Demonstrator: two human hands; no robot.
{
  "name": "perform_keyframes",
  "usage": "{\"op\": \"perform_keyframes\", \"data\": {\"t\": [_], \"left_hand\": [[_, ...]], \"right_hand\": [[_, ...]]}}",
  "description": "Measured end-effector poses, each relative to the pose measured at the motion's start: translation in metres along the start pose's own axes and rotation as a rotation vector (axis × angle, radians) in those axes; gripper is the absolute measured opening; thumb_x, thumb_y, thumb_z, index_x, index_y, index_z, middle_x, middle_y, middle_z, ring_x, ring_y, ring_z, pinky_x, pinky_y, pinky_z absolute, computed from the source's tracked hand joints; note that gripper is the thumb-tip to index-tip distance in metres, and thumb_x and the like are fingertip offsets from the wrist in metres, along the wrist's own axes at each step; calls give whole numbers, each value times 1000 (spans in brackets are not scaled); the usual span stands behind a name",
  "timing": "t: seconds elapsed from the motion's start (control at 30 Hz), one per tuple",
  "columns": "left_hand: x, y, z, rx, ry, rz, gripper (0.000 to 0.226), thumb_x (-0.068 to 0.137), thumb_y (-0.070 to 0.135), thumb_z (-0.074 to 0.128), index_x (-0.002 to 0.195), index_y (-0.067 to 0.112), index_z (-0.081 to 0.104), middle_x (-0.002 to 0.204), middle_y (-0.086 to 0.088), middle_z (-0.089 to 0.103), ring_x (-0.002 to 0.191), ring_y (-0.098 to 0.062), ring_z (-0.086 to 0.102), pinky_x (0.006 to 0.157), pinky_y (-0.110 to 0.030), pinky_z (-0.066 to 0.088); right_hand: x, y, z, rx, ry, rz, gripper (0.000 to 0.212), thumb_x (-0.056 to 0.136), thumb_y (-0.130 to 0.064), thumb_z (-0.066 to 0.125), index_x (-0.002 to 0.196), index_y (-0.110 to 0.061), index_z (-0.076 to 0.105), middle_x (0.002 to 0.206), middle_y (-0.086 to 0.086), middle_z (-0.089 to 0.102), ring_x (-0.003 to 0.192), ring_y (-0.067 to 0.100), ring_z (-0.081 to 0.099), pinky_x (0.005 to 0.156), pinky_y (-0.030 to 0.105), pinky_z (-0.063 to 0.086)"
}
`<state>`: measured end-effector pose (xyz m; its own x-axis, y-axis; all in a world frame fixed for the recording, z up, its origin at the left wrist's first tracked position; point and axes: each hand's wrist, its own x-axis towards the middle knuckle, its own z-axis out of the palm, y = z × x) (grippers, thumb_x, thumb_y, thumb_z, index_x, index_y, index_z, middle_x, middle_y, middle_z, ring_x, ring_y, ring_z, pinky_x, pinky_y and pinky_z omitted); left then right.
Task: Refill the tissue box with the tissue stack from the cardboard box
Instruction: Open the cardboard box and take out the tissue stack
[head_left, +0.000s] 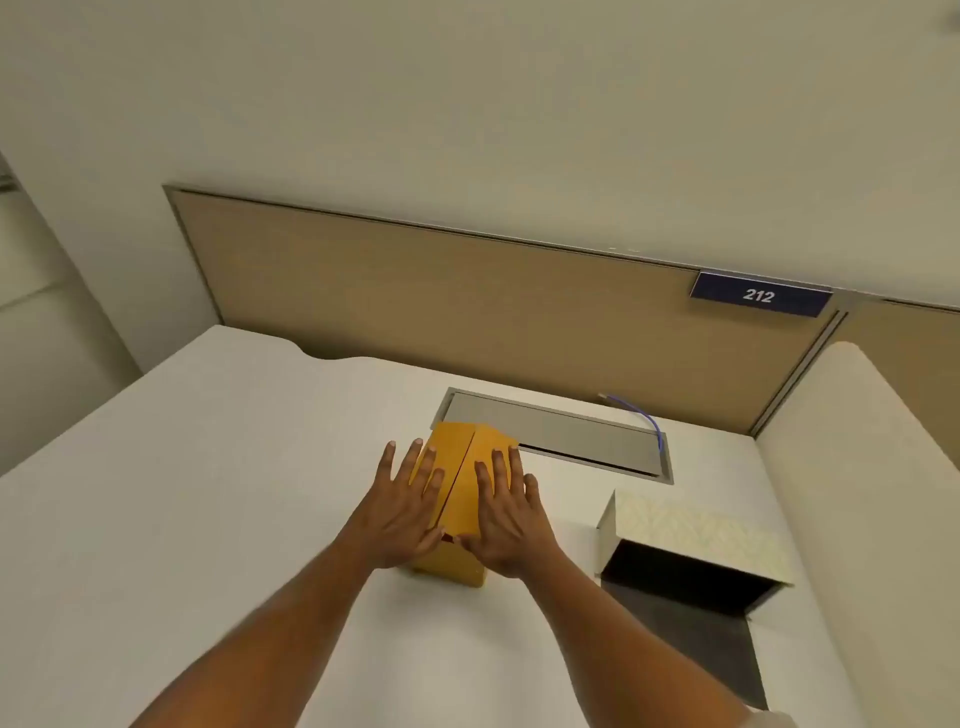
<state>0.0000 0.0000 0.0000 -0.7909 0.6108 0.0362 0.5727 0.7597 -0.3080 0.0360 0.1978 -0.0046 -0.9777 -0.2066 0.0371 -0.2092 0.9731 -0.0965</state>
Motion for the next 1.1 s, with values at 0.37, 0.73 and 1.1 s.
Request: {"op": "perform_keyframes", "data": {"t": [0.37,0.73,1.1], "left_hand": [[2,-11,20,-21,-214,77,61,98,51,22,125,12,60,138,-16,56,133,-40,43,103,-65,36],[-12,-44,34,-332,198,-227,56,101,24,17,103,2,69,115,-18,68,119,-39,57,101,-60,41],[-28,-49,65,-380,161,-482,45,87,17,30,104,-3,66,114,-25,66,121,-51,50,92,-61,45]], "right_hand": [[7,-5,39,66,47,-183,65,91,-52,44,143,-17,29,156,12,24,146,37,1,113,55,21],[-30,-1,54,609,430,198,63,81,-18,71,131,-15,34,141,20,43,136,35,33,108,47,34],[-52,4,62,585,518,546,75,74,-25,79,132,-8,34,141,24,41,129,40,39,103,56,33]]}}
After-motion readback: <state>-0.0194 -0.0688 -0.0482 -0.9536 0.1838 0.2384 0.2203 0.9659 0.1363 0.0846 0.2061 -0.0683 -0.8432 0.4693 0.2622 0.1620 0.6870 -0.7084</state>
